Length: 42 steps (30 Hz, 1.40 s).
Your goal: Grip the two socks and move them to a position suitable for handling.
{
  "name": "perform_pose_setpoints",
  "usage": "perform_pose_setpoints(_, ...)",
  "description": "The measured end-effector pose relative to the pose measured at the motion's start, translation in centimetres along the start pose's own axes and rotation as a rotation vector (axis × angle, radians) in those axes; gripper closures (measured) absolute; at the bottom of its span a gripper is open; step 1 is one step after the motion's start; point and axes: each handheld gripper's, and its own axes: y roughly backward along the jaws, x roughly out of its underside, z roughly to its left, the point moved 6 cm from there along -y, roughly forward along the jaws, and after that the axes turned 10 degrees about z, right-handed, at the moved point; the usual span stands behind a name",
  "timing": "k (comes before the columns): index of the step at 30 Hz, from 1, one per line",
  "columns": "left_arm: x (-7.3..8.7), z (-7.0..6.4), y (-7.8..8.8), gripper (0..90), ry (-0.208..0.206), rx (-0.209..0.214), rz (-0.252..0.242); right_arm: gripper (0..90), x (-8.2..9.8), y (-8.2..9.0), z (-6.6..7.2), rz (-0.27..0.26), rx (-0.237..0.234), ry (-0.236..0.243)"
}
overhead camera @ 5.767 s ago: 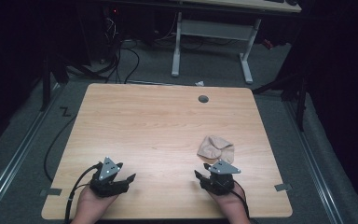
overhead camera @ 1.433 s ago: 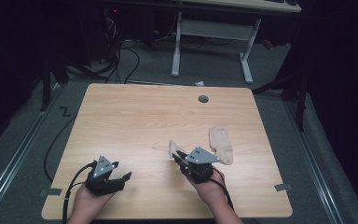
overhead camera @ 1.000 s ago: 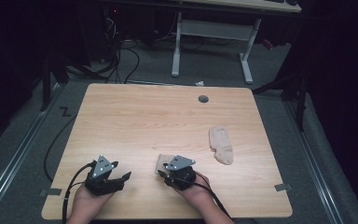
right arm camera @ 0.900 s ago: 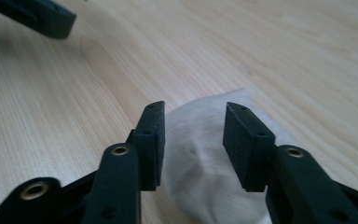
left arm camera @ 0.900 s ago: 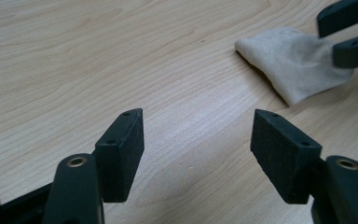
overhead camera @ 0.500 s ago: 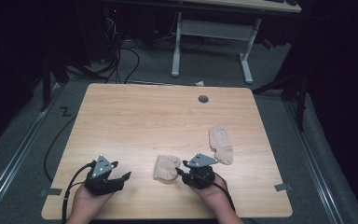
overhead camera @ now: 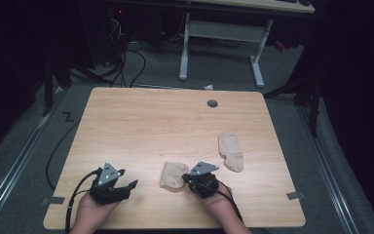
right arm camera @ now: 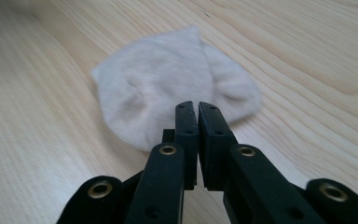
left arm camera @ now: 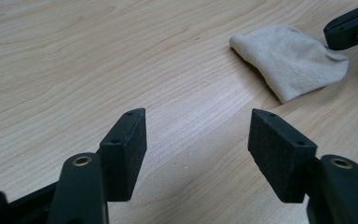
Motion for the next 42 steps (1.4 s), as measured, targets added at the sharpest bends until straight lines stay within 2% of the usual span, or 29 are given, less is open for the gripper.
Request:
perform_pose_setpoints(5, 0.0, -0.3, -0.3, 38.5, -0.013, 0.003, 0.010, 85.5, -1.1, -0.7, 2.1, -0.004, -0.022, 0.055)
perform_pose_setpoints(7, 0.0, -0.4, -0.3, 38.6, -0.019, 0.002, 0.012, 82.0, -1.5, -0.7, 2.4, -0.013, -0.018, 0.066)
perform_pose_setpoints(11, 0.1, -0.2, -0.2, 38.7, -0.017, 0.001, 0.015, 70.1, -1.4, -0.2, 1.8, -0.030, -0.014, 0.052)
perform_pose_setpoints(13, 0.1, -0.1, -0.2, 38.6, -0.014, 0.004, 0.015, 62.0, -1.3, 0.1, 1.9, -0.057, -0.050, 0.062)
perform_pose_setpoints(14, 0.1, -0.1, -0.2, 38.6, -0.013, 0.002, 0.015, 58.0, -1.3, 0.2, 2.2, -0.065, -0.059, 0.081)
perform_pose_setpoints(16, 0.1, -0.2, -0.2, 38.6, -0.013, 0.000, 0.011, 53.9, -1.1, 0.1, 2.7, -0.061, -0.070, 0.105)
perform_pose_setpoints(19, 0.1, -0.2, -0.1, 38.7, -0.015, 0.000, 0.012, 51.5, -0.7, -0.5, 3.3, -0.021, -0.051, 0.141)
perform_pose_setpoints(22, 0.1, -0.2, -0.2, 38.6, -0.011, 0.001, 0.011, 55.5, -0.6, -1.3, 3.2, 0.002, -0.028, 0.152)
perform_pose_setpoints(23, 0.1, -0.2, -0.2, 38.6, -0.013, 0.002, 0.015, 62.0, -0.6, -1.5, 3.2, 0.013, -0.024, 0.148)
perform_pose_setpoints(24, 0.1, -0.2, -0.2, 38.6, -0.013, 0.003, 0.015, 73.7, -0.6, -1.5, 3.1, 0.015, -0.017, 0.148)
perform_pose_setpoints(26, 0.1, -0.1, -0.2, 38.6, -0.013, 0.002, 0.017, 85.6, -1.0, -1.2, 3.0, -0.017, -0.014, 0.144)
perform_pose_setpoints(29, 0.2, -0.1, -0.3, 38.6, -0.012, 0.000, 0.016, 86.7, -1.4, -0.4, 2.8, -0.052, -0.005, 0.128)
perform_pose_setpoints(36, 0.1, -0.1, -0.4, 38.6, -0.013, 0.004, 0.021, 86.5, -3.2, 3.0, 1.9, -0.204, 0.023, 0.077)
perform_pose_setpoints(42, 0.1, -0.3, -0.5, 38.7, -0.019, 0.004, 0.023, 86.4, -4.1, 5.2, 1.4, -0.288, 0.035, 0.054)
